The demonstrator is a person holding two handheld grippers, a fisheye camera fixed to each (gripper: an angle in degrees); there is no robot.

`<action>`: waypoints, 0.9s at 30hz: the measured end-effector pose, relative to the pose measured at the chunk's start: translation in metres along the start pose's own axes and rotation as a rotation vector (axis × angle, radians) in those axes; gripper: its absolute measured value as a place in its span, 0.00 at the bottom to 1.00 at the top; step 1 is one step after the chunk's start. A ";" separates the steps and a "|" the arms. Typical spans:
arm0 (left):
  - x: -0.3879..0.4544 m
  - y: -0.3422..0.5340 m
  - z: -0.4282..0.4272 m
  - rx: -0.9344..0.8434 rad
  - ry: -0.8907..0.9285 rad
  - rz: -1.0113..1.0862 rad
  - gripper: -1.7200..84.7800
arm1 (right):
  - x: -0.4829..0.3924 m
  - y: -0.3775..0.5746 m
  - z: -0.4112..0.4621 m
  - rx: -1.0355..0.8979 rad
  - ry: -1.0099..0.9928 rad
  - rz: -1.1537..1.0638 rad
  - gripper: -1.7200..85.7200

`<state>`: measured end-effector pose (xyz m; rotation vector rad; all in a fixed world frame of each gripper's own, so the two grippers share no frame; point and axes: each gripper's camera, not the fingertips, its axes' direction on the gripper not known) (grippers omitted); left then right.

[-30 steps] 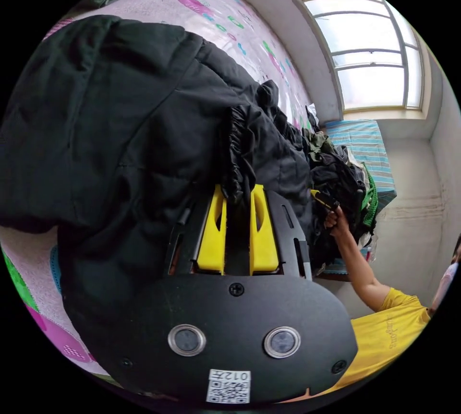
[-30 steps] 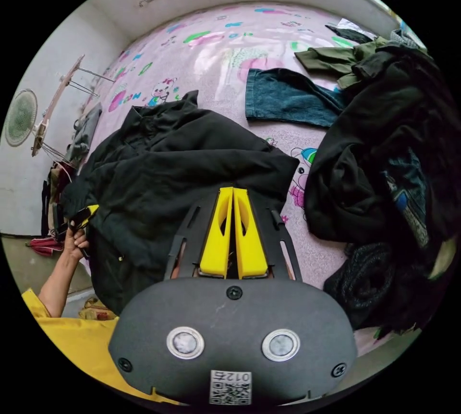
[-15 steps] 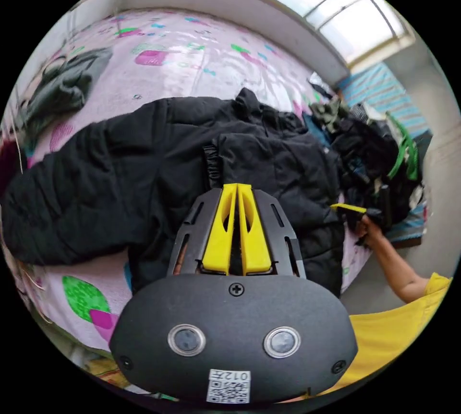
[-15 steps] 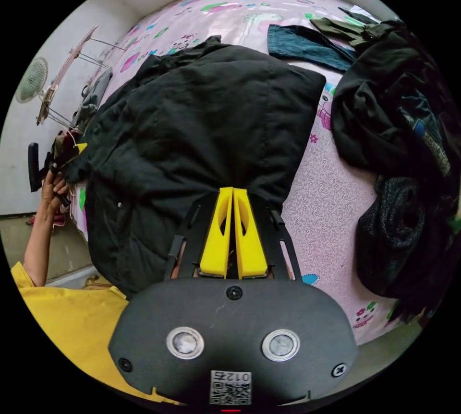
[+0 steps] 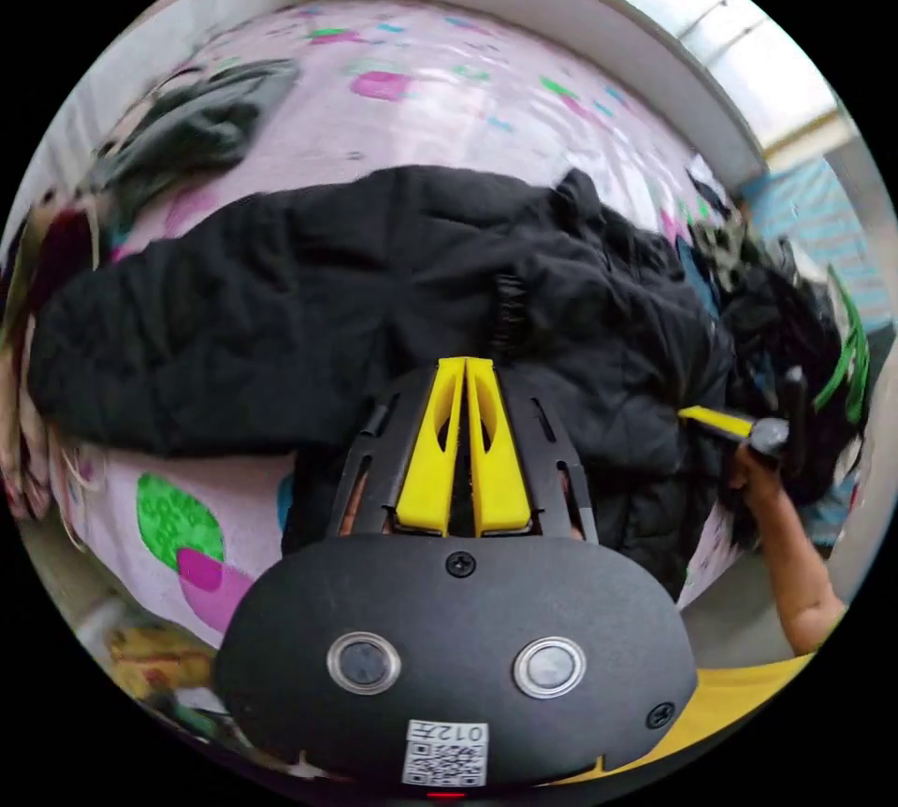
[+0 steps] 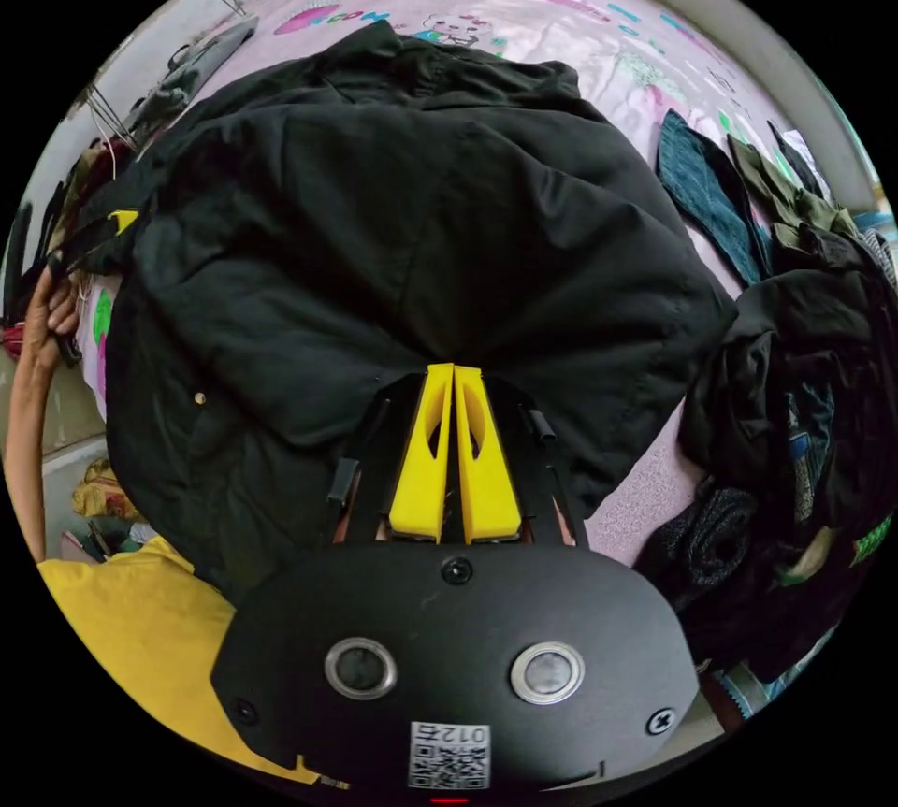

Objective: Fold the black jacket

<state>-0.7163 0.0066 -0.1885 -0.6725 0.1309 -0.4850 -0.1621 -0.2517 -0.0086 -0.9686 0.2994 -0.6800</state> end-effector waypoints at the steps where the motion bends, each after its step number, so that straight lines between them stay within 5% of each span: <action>1: -0.017 0.006 -0.007 0.028 0.027 -0.071 0.02 | -0.003 -0.006 0.001 -0.016 0.000 0.000 0.02; 6: -0.183 0.074 -0.063 0.342 0.175 -0.643 0.06 | -0.024 -0.027 0.005 -0.067 0.071 -0.076 0.02; 12: -0.287 0.114 -0.083 0.469 0.209 -0.871 0.12 | -0.047 -0.048 0.010 -0.117 0.153 -0.114 0.02; 20: -0.307 0.107 -0.057 0.335 0.148 -0.916 0.07 | -0.059 -0.060 0.018 -0.160 0.197 -0.097 0.03; 27: -0.221 0.121 -0.104 0.616 0.267 -0.604 0.02 | -0.055 -0.051 0.023 -0.121 0.189 -0.077 0.03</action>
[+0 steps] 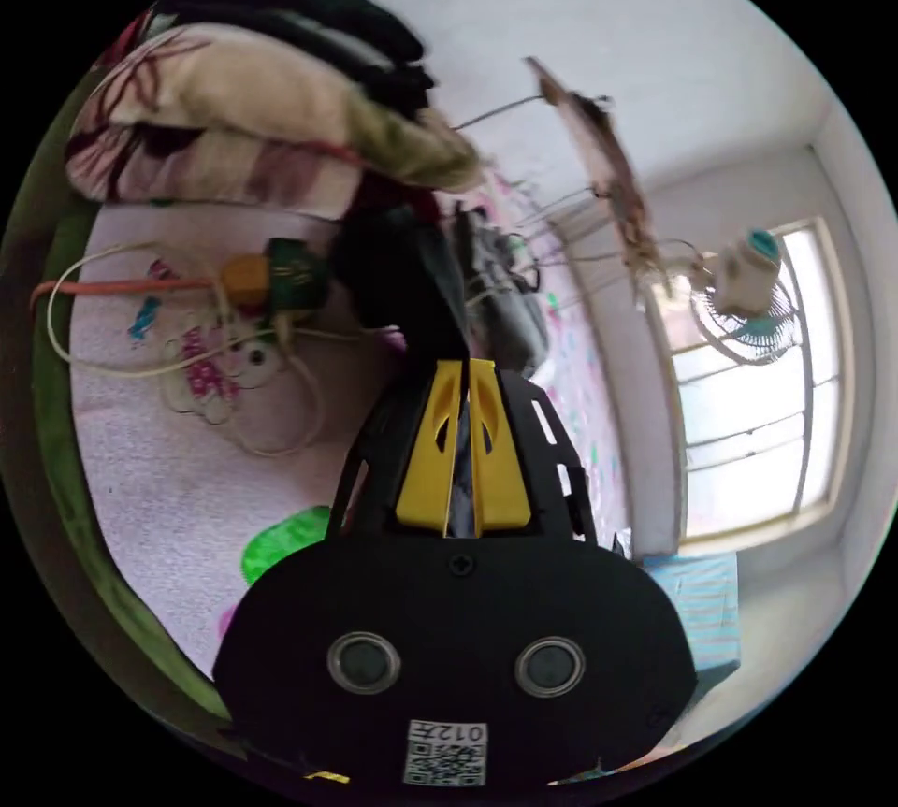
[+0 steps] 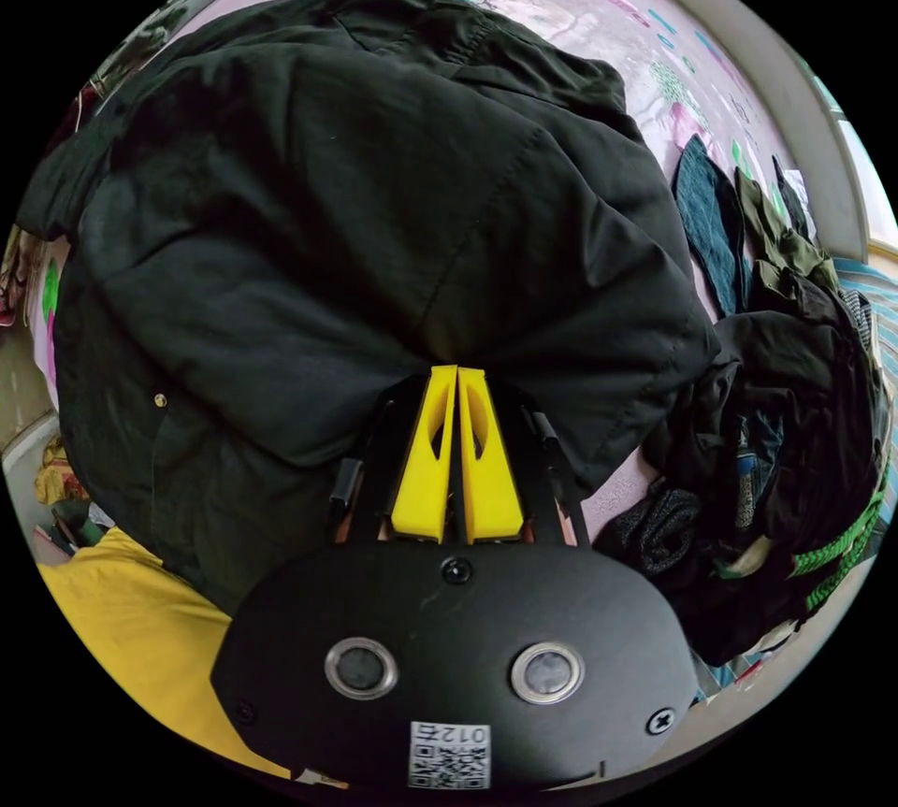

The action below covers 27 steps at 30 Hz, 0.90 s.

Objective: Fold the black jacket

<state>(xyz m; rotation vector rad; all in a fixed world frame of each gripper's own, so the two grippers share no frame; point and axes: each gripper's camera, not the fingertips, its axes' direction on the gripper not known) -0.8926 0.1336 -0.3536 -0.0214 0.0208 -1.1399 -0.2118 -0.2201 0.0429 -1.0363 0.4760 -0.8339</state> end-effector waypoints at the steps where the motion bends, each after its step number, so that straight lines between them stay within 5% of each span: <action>1: 0.010 0.005 -0.002 -0.002 0.025 0.037 0.02 | 0.001 0.003 0.002 0.006 -0.002 0.000 0.02; 21: 0.202 0.215 0.043 -0.397 0.527 0.588 0.02 | 0.091 0.126 0.038 0.263 -0.345 0.288 0.02; 27: 0.256 0.296 0.065 -0.541 0.462 0.885 0.02 | 0.129 0.177 0.063 0.304 -0.474 0.382 0.02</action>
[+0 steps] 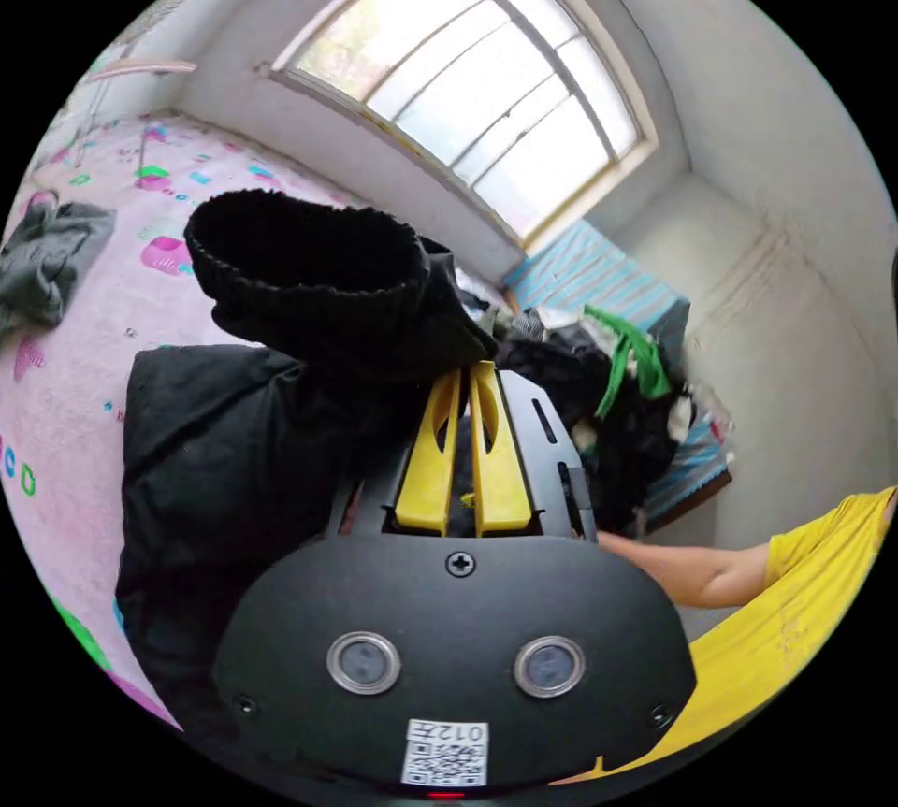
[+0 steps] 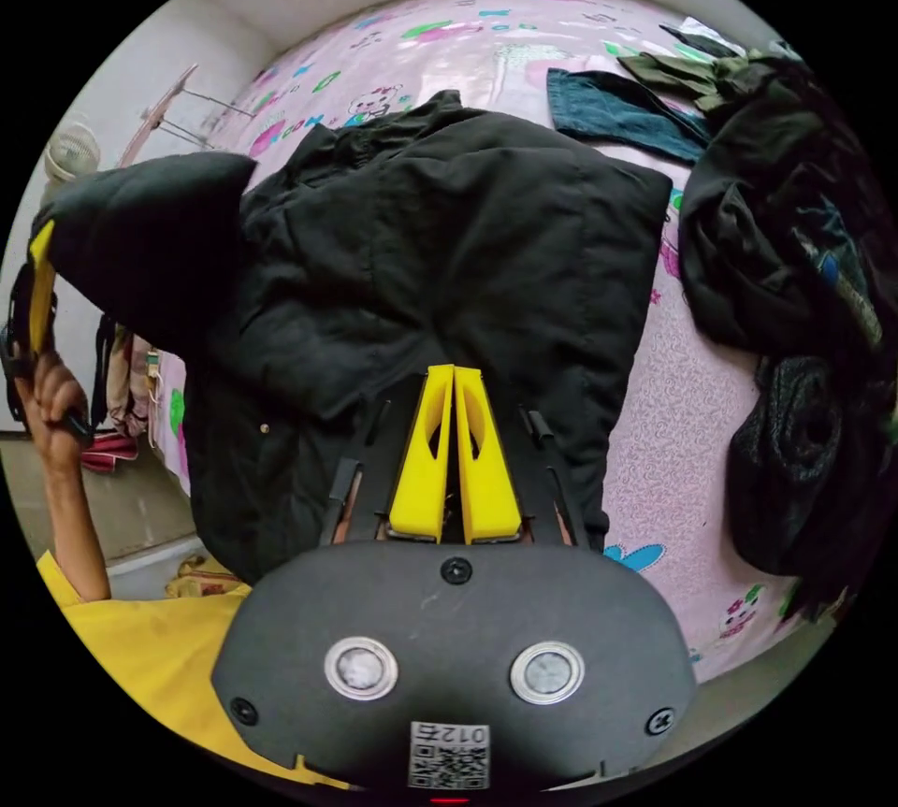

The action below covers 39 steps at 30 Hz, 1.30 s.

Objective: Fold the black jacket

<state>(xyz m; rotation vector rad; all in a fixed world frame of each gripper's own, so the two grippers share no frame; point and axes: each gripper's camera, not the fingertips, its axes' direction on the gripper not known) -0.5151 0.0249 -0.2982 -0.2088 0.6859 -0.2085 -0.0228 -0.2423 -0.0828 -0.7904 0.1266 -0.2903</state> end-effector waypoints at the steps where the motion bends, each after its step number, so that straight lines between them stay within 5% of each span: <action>1: 0.008 0.001 0.010 -0.038 -0.031 0.044 0.02 | 0.011 0.007 -0.002 0.005 -0.028 0.022 0.02; 9: 0.051 0.040 0.140 -0.492 -0.195 0.164 0.02 | 0.067 0.038 -0.019 0.066 -0.063 0.096 0.02; 15: 0.055 0.025 0.146 -0.487 -0.133 0.121 0.02 | 0.103 0.037 -0.051 0.197 -0.092 0.138 0.05; 20: 0.062 0.011 0.138 -0.473 -0.093 0.141 0.02 | 0.172 0.040 -0.034 0.145 -0.549 0.405 0.10; 26: 0.068 -0.009 0.128 -0.455 -0.064 0.137 0.03 | 0.194 0.051 -0.010 0.117 -0.644 0.451 0.07; 34: 0.027 -0.069 0.069 -0.329 -0.293 -0.010 0.02 | 0.198 0.064 -0.060 0.201 -0.664 0.294 0.03; 39: -0.019 -0.117 0.045 -0.279 -0.422 -0.174 0.02 | 0.194 0.069 -0.072 0.179 -0.486 0.217 0.02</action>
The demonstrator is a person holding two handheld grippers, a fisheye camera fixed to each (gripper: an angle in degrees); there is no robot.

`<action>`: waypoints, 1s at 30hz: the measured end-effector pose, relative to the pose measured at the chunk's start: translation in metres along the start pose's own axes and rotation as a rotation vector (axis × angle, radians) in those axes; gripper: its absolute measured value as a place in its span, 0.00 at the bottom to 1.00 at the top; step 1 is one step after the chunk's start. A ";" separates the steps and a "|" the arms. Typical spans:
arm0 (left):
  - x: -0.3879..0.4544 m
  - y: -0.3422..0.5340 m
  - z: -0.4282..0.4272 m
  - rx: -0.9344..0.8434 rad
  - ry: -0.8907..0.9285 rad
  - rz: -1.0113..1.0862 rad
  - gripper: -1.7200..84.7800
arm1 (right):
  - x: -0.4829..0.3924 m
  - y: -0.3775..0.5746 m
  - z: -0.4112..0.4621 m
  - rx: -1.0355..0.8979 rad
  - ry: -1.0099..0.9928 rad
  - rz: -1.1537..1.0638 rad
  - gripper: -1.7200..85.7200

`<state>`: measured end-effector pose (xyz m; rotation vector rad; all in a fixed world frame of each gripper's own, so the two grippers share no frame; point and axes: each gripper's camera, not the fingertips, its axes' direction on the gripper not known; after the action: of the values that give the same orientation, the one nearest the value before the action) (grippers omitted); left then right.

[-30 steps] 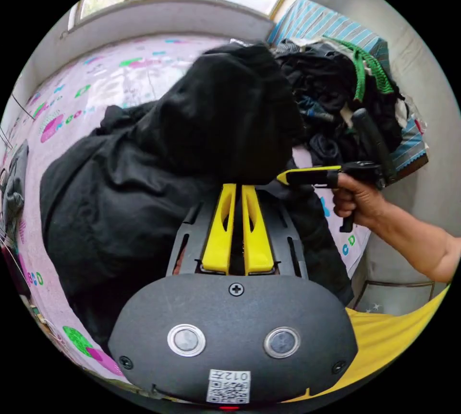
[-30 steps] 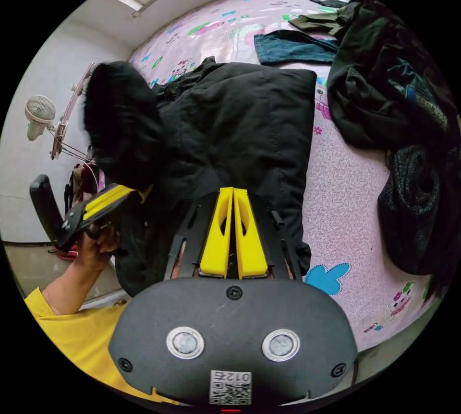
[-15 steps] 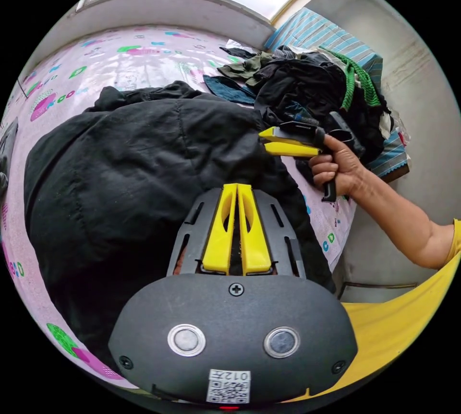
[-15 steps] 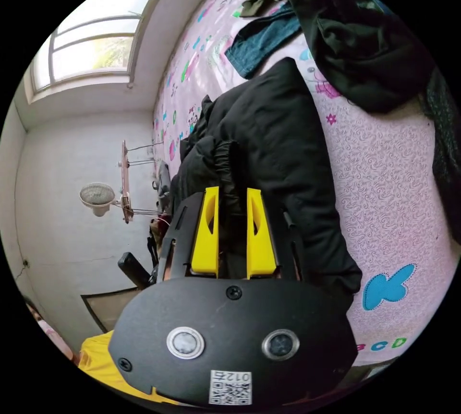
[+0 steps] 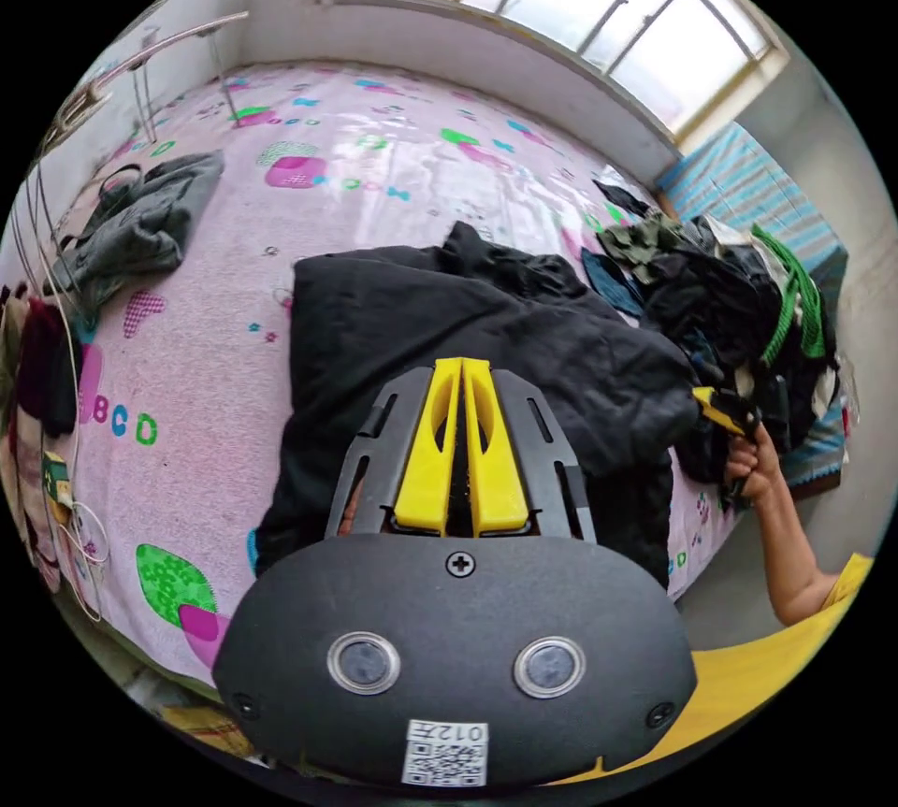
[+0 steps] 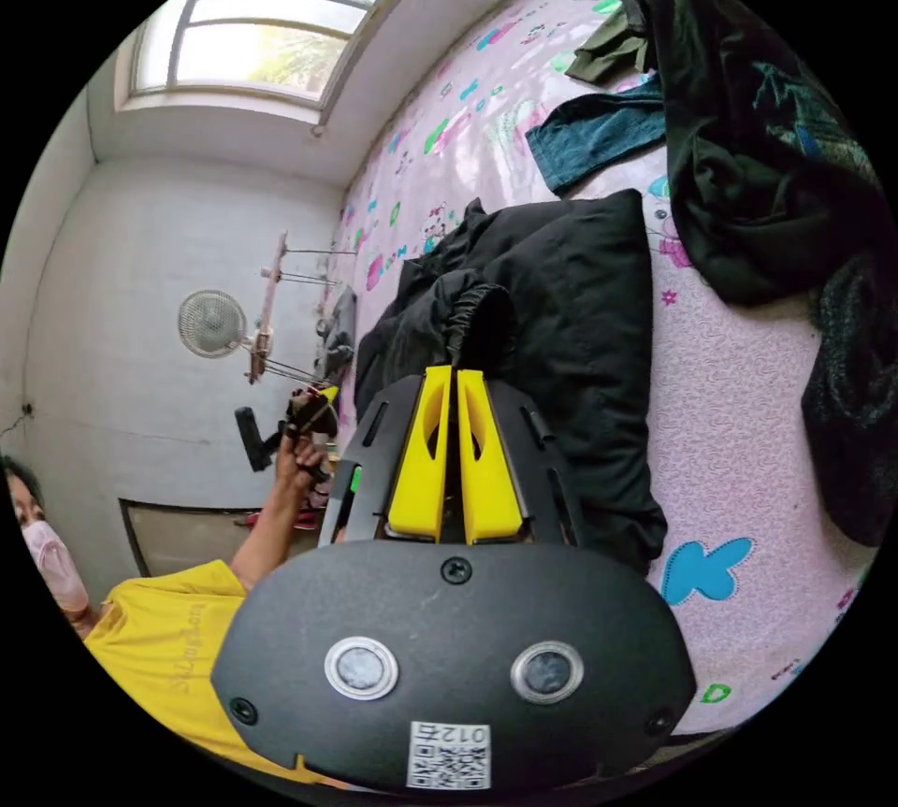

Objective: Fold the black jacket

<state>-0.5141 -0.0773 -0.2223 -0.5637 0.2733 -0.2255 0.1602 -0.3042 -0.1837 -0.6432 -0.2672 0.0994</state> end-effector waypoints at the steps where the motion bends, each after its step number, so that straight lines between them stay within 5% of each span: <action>1: -0.002 -0.005 0.001 0.000 -0.014 -0.006 0.02 | 0.004 -0.001 0.006 -0.018 0.053 0.009 0.02; 9: 0.001 -0.069 0.049 -0.210 -0.232 0.111 0.02 | 0.021 0.002 0.045 -0.088 0.158 0.058 0.03; 15: -0.010 -0.104 0.058 -0.293 -0.172 0.150 0.02 | -0.004 0.003 0.054 -0.141 0.226 -0.035 0.03; 21: -0.029 -0.107 0.019 -0.218 -0.056 0.083 0.02 | -0.027 0.004 0.043 -0.120 0.185 0.017 0.03; 25: -0.019 -0.097 -0.009 -0.138 -0.043 0.183 0.02 | -0.063 0.009 0.023 -0.003 0.373 0.025 0.03; 30: -0.009 -0.096 -0.009 -0.115 -0.070 0.215 0.02 | -0.156 0.003 0.062 0.083 0.424 -0.302 0.02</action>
<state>-0.5380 -0.1577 -0.1747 -0.6496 0.2776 0.0180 -0.0065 -0.2935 -0.1713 -0.5208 0.0514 -0.3128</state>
